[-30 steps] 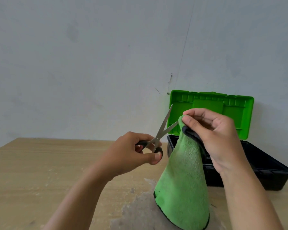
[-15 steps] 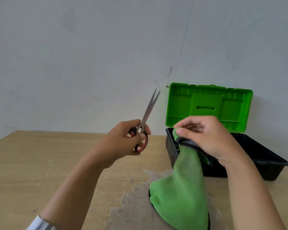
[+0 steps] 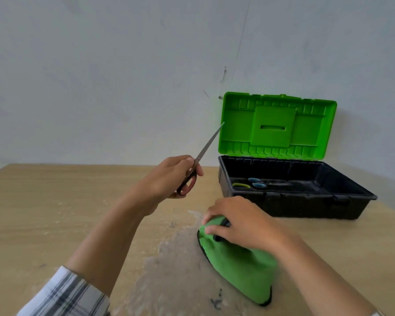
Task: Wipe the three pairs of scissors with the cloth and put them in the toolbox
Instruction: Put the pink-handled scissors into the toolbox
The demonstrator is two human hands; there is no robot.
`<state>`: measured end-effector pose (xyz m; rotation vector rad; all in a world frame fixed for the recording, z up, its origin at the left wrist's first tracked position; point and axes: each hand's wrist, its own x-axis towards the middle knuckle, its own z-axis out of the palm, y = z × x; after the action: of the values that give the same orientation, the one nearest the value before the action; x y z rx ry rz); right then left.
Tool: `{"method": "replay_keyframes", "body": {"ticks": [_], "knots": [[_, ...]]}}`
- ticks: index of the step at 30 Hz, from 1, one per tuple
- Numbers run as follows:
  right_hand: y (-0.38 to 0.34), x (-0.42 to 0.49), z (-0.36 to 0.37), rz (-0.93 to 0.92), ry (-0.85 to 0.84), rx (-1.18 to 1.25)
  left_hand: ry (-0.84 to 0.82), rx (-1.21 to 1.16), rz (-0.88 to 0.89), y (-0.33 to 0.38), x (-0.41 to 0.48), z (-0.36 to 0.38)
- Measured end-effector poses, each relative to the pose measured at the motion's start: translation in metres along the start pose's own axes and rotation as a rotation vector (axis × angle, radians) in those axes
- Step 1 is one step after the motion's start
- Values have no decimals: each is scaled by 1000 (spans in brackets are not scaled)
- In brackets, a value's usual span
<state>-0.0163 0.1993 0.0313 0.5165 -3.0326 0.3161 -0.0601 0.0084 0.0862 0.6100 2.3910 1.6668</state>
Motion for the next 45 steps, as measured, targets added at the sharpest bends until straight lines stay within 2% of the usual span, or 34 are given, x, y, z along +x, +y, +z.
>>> {"method": "replay_keyframes", "body": {"ticks": [4, 8, 11, 14, 17, 25, 34, 45], "knots": [[22, -34, 8, -79, 240, 78, -58, 97, 61, -2, 11, 19], [64, -67, 6, -28, 337, 137, -40, 255, 98, 13, 37, 43], [98, -89, 11, 55, 305, 103, -61, 300, 123, 30, 60, 69], [129, -104, 21, 132, 201, 7, -97, 311, 116, 43, 86, 100], [148, -113, 30, 133, 130, 21, -117, 393, 98, 49, 119, 133], [165, -109, 38, 95, 169, 114, -296, 624, -18, 38, 201, 204], [176, -110, 41, 73, 212, 146, -348, 911, 41, 9, 239, 248], [178, -110, 42, 58, 231, 140, -312, 888, 126, 9, 239, 248]]}}
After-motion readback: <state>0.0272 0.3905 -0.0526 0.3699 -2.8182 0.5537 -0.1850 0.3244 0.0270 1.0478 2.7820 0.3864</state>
